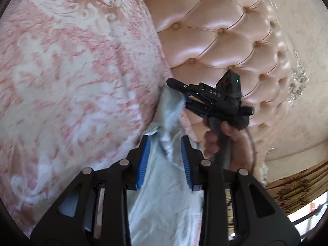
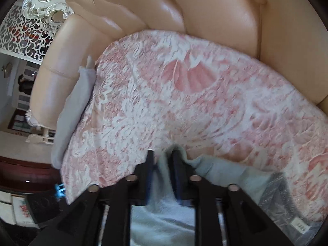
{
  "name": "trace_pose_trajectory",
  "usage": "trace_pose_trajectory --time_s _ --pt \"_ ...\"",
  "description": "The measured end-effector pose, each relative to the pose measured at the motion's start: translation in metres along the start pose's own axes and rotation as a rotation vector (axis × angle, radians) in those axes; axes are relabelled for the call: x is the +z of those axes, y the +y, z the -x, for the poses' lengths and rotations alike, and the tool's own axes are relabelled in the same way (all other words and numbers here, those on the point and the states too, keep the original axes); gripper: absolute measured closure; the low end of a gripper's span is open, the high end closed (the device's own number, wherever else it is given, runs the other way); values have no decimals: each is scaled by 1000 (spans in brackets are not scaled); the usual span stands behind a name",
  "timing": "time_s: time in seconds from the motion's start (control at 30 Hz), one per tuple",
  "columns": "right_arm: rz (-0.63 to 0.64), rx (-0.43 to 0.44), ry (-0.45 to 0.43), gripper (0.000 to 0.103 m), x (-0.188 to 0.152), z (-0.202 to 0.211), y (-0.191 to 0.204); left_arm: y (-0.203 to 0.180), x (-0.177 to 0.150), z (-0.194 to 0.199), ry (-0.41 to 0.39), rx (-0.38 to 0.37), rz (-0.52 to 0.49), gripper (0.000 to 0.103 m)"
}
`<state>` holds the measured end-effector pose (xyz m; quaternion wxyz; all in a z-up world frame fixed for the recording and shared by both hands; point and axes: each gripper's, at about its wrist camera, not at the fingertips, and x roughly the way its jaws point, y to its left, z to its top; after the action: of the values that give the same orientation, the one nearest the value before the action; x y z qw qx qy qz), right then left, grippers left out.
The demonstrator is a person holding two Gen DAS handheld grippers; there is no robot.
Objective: Fold clothes
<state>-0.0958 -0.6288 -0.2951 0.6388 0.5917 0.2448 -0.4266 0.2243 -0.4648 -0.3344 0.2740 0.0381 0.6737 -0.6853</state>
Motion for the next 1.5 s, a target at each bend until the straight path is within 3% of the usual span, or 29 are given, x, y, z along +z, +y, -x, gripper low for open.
trace_pose_trajectory --time_s 0.1,0.17,0.27,0.4,0.47,0.53,0.6,0.67,0.7,0.73,0.77,0.9,1.03,1.13,1.17,1.23,1.33,1.4,1.5 --pt "-10 -11 -61 35 2 15 -1 13 6 -15 84 -86 159 69" --pt "-11 -26 -90 33 2 22 1 24 6 -24 132 -120 272 69" --pt "2 -16 -67 32 0 22 1 41 7 -39 180 -111 422 69" --pt "35 -59 -36 32 -7 0 11 49 14 -49 205 -107 554 68" --pt "55 -64 -27 32 -8 -3 13 50 18 -56 224 -65 618 60" --pt "71 -75 -18 39 -9 -5 15 48 23 -60 229 -17 652 60" --pt "84 -97 -3 66 -9 -7 15 42 27 -67 252 48 652 60" --pt "98 -119 9 75 -10 -9 15 36 30 -71 261 98 612 62" --pt "106 -124 10 82 -12 -10 16 34 29 -69 254 114 584 81" --pt "110 -140 15 85 -13 -11 16 32 28 -66 248 131 556 89" --pt "114 -155 20 88 -14 -13 16 31 27 -63 242 147 528 90" --pt "97 -181 0 91 -17 -16 15 21 22 -50 185 211 321 98" --pt "74 -188 -25 94 -19 -15 12 10 9 -38 136 247 127 100" --pt "61 -190 -42 94 -21 -14 11 10 17 -25 115 213 131 100" --pt "60 -189 -46 94 -22 -13 11 11 20 -24 117 196 155 95" --pt "56 -187 -55 94 -24 -12 10 11 25 -31 156 160 213 83" --pt "47 -181 -55 94 -24 -10 8 9 30 -43 212 120 285 80" --pt "48 -177 -52 94 -23 -10 7 8 30 -44 214 140 289 74" --pt "50 -180 -55 94 -21 -11 9 7 32 -49 211 164 271 75"
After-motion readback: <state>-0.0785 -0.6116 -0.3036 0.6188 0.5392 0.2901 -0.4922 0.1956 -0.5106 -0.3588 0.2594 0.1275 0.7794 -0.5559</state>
